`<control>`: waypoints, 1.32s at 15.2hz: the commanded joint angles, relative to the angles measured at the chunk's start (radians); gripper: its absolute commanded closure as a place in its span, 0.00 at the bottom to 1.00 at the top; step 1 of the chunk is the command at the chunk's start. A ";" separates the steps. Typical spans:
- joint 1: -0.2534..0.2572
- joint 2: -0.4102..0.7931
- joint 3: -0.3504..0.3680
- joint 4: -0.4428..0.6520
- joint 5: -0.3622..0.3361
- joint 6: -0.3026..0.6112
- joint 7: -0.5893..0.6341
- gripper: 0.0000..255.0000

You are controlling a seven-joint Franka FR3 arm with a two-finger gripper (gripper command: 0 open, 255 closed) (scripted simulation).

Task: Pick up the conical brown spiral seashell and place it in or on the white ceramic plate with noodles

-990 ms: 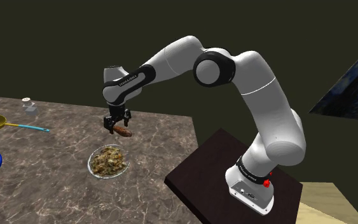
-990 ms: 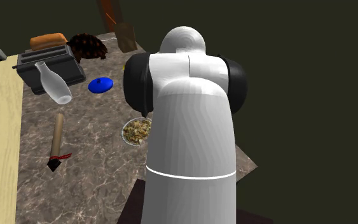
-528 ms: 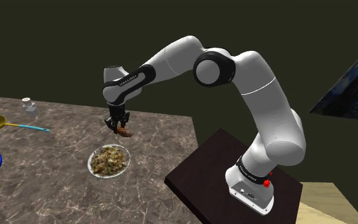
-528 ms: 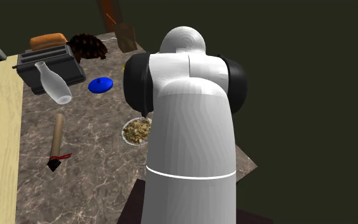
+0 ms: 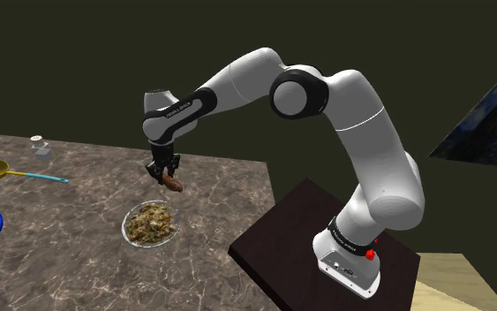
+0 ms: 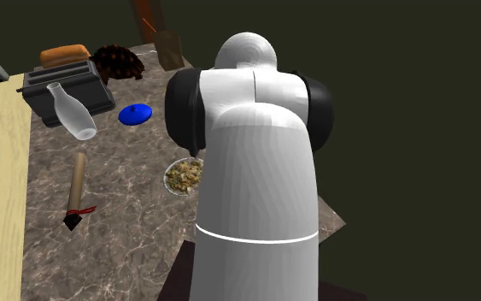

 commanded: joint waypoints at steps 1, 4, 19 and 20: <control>0.000 -0.017 0.001 -0.004 0.001 -0.013 0.002 1.00; -0.002 -0.047 0.002 -0.013 0.002 -0.033 0.004 1.00; -0.009 -0.176 0.009 -0.025 0.008 -0.150 0.014 1.00; 0.003 -0.194 0.014 -0.059 0.010 -0.132 0.029 1.00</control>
